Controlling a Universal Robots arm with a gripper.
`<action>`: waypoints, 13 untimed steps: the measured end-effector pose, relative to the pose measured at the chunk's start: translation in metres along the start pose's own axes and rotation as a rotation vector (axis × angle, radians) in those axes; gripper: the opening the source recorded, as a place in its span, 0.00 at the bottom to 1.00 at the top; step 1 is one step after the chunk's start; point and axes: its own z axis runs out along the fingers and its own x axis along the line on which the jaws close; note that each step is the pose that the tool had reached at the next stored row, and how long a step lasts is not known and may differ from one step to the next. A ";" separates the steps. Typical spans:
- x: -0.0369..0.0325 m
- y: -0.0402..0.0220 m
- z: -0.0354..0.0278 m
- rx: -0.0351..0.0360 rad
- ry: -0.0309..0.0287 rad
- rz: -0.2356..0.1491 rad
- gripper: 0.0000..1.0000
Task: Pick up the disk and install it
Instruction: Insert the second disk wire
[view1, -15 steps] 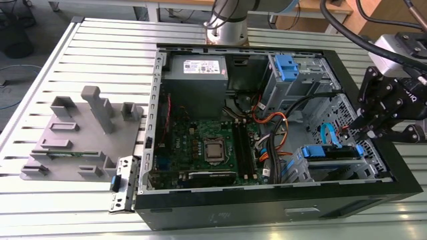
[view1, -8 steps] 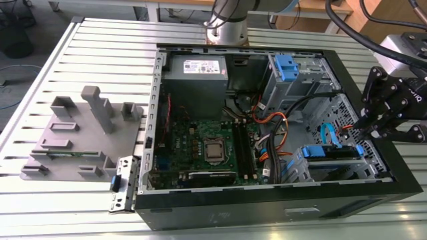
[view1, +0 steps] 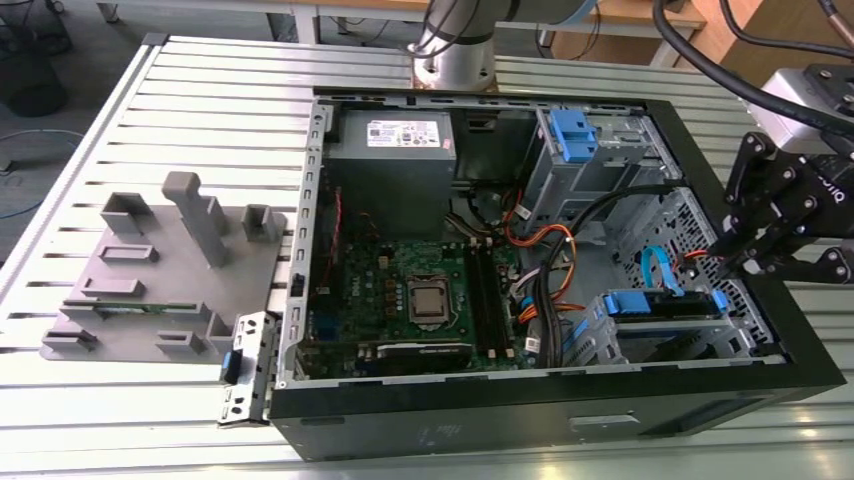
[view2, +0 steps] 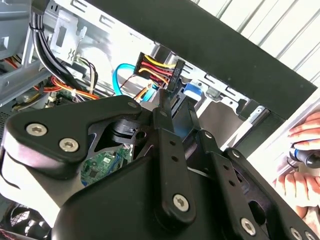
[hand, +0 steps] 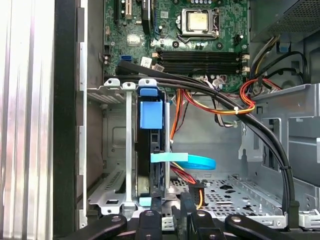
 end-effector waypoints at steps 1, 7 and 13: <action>-0.0004 -0.0008 0.0001 0.0000 0.0001 0.000 0.29; -0.0019 -0.0065 0.0010 0.0000 0.0000 0.000 0.29; -0.0035 -0.0158 0.0020 -0.0003 0.0001 0.000 0.29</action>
